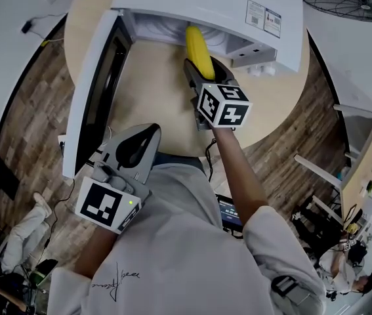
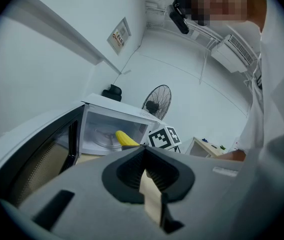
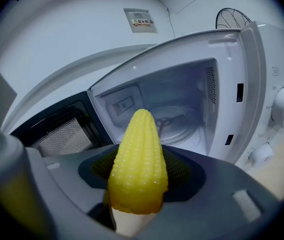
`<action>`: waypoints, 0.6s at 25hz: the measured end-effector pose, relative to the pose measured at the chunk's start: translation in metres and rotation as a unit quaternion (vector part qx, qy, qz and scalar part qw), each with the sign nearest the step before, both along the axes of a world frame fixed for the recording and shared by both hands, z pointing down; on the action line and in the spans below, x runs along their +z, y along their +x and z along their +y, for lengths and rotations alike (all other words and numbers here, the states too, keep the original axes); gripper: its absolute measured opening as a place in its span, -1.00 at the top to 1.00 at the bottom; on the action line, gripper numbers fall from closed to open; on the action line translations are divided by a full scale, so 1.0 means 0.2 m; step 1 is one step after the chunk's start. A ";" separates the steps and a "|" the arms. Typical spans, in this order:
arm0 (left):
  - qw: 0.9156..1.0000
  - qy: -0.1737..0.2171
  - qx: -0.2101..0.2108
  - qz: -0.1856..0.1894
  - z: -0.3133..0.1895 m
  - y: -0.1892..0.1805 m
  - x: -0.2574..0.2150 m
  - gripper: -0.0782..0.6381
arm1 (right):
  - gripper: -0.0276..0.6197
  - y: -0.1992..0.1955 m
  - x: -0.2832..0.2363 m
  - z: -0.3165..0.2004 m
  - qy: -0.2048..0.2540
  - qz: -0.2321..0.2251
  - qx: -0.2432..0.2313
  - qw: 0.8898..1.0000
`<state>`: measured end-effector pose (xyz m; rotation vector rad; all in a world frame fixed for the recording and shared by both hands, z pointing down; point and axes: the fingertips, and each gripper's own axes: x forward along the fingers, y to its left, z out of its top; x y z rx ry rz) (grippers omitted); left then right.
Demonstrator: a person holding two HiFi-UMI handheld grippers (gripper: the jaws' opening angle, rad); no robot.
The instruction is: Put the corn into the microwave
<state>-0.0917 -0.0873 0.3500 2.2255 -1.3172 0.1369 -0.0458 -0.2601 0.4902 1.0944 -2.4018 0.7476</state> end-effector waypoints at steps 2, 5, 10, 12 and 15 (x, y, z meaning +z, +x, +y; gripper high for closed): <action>1.000 -0.002 0.000 0.000 -0.01 0.00 0.01 0.82 | 0.11 -0.01 0.02 -0.03 0.000 0.006 -0.001 1.000; 1.000 -0.006 -0.005 -0.001 -0.02 -0.01 0.01 0.82 | 0.11 -0.02 0.05 -0.08 0.002 0.015 -0.002 1.000; 1.000 -0.010 -0.017 -0.001 -0.03 -0.03 0.02 0.82 | 0.11 -0.03 0.07 -0.17 0.011 0.028 -0.002 1.000; 1.000 -0.011 -0.024 0.001 -0.03 -0.03 0.02 0.82 | 0.11 -0.04 0.09 -0.21 0.012 0.034 -0.003 0.999; 1.000 -0.015 -0.022 -0.004 -0.02 -0.04 0.03 0.82 | 0.11 -0.07 0.11 -0.25 0.017 0.045 -0.011 0.999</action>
